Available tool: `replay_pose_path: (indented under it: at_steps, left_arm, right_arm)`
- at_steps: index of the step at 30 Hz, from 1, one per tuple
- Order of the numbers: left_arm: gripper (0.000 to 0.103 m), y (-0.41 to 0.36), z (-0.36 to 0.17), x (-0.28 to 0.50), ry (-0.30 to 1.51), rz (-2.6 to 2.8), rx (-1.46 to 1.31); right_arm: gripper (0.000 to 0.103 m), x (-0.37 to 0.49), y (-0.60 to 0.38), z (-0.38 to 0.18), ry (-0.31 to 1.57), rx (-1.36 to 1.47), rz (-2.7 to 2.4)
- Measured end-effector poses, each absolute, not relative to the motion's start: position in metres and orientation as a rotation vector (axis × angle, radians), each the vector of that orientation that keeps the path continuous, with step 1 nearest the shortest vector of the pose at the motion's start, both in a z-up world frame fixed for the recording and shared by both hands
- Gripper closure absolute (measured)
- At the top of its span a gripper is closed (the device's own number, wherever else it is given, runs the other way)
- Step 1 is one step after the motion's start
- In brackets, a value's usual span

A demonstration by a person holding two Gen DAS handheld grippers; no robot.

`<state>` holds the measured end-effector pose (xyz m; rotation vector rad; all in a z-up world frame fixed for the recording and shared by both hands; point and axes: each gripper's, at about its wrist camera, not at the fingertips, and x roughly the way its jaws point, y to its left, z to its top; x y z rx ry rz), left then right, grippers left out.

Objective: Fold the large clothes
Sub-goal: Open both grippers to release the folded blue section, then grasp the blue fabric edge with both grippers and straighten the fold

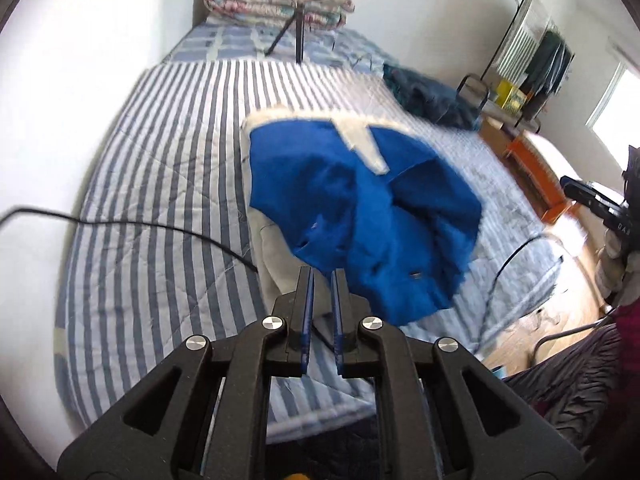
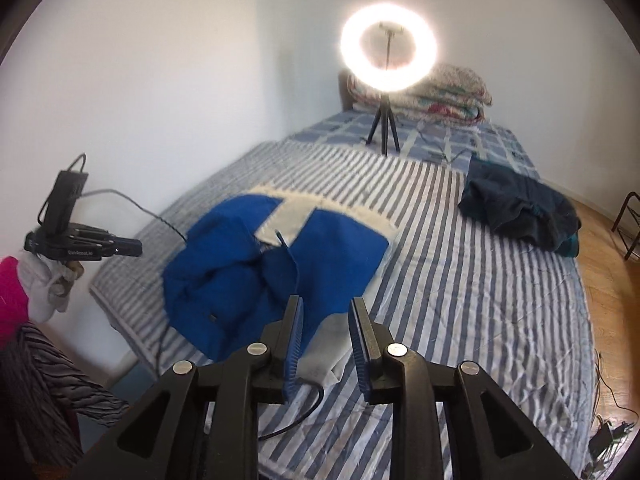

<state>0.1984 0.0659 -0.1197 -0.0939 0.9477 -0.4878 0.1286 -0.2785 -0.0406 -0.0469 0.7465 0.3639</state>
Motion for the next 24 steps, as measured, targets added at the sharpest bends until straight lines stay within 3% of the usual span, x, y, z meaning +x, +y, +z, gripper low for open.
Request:
replay_pose_path:
  at_steps: [2, 4, 6, 11, 13, 18, 21, 24]
  left_arm:
    - [0.096, 0.073, -0.1, 0.185, 0.913, -0.505, -0.132]
    - [0.088, 0.079, -0.078, 0.173, 0.879, -0.521, -0.162]
    - [0.07, 0.088, -0.054, 0.157, 0.841, -0.529, -0.2]
    - [0.065, 0.095, 0.008, 0.131, 0.765, -0.543, -0.211]
    - [0.059, 0.099, 0.028, 0.124, 0.74, -0.551, -0.225]
    - [0.058, 0.109, 0.06, 0.119, 0.696, -0.563, -0.252]
    - [0.056, 0.107, 0.051, 0.132, 0.717, -0.541, -0.246]
    - [0.056, 0.107, 0.02, 0.158, 0.774, -0.523, -0.282]
  right_arm:
    - [0.078, 0.114, -0.279, -0.019, 0.72, -0.058, 0.379]
    - [0.078, 0.099, -0.278, 0.001, 0.696, -0.073, 0.395]
    - [0.077, 0.084, -0.278, 0.022, 0.668, -0.085, 0.409]
    - [0.073, 0.057, -0.28, 0.067, 0.595, -0.101, 0.419]
    - [0.066, 0.054, -0.283, 0.08, 0.577, -0.092, 0.425]
    - [0.055, 0.058, -0.287, 0.09, 0.558, -0.082, 0.415]
    - [0.029, 0.073, -0.294, 0.073, 0.601, 0.002, 0.449]
    - [0.027, 0.092, -0.295, 0.036, 0.664, 0.053, 0.437]
